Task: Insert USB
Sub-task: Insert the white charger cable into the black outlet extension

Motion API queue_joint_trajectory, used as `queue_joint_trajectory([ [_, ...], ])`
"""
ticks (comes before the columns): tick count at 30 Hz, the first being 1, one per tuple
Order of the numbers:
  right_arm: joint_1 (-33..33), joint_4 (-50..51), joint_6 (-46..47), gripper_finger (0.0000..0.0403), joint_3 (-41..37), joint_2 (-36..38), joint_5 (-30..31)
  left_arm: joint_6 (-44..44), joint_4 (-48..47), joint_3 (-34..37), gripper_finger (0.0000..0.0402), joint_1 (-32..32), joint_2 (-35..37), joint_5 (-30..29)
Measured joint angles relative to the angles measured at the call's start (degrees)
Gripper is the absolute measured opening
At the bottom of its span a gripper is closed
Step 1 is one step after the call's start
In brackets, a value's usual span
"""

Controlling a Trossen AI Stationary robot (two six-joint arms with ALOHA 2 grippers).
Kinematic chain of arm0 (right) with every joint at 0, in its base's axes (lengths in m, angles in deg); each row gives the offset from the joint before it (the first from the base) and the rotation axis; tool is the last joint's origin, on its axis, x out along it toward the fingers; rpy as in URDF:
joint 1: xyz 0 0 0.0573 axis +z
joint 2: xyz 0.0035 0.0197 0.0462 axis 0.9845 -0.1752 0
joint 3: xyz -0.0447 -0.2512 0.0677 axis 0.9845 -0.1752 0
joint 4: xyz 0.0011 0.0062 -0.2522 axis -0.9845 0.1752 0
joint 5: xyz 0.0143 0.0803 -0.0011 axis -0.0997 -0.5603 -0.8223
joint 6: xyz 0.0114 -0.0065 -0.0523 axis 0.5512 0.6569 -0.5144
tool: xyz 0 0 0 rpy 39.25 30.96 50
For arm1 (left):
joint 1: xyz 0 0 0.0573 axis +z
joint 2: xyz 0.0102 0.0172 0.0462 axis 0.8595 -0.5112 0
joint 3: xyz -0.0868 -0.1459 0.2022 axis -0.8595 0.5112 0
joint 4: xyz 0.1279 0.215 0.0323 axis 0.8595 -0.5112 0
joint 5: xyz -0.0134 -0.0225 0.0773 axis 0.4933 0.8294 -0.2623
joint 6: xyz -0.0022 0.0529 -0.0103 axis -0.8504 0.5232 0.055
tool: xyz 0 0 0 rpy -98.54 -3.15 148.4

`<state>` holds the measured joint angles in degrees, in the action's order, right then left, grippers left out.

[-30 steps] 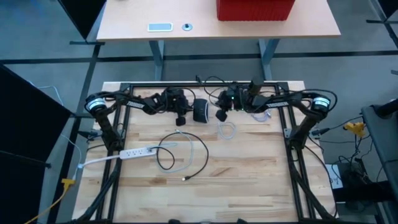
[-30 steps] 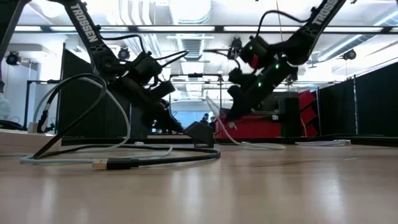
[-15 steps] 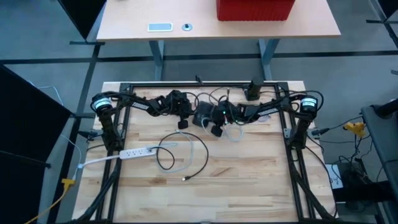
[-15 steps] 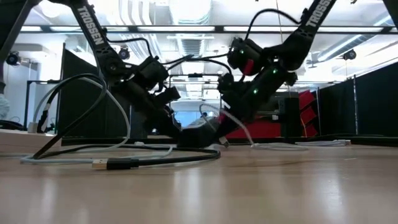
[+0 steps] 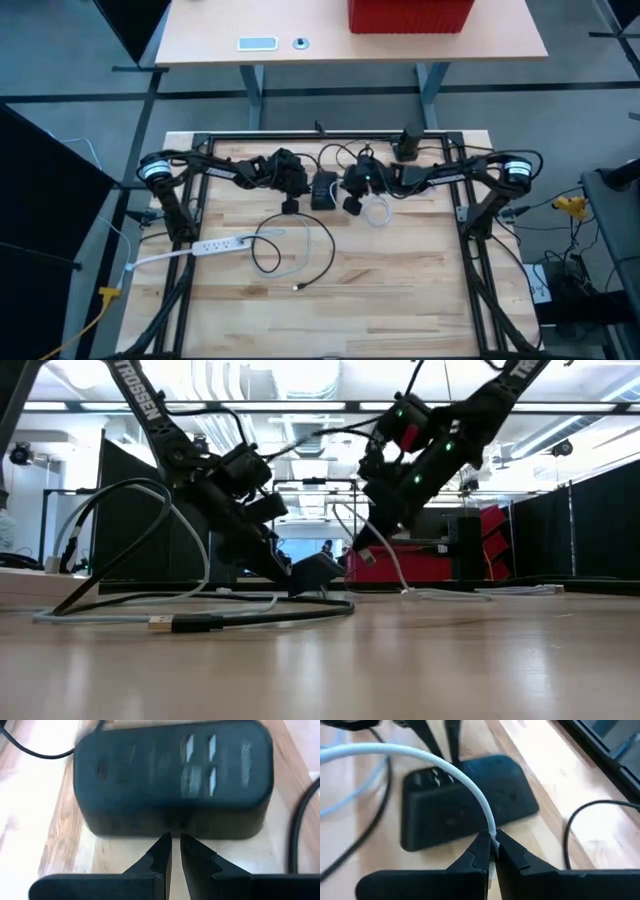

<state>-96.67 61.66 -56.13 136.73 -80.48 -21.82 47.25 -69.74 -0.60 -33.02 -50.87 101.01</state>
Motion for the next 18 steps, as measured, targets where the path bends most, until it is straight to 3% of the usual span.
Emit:
queue_joint_trajectory([
  [8,-0.54,-10.56,1.54,0.0001,0.65,-10.03,-3.91,0.0,0.97,0.22,0.0027,0.17,0.29,-1.06],
  [10,-0.54,-9.16,2.63,0.0,0.86,-10.93,-3.47,-0.26,1.52,0.22,0.0027,0.17,1.1,-1.16],
  [18,-0.13,0.46,2.14,0.0,0.62,-5.23,-6.03,0.72,-5.44,-0.01,0.0027,0.08,8.65,-1.18],
])
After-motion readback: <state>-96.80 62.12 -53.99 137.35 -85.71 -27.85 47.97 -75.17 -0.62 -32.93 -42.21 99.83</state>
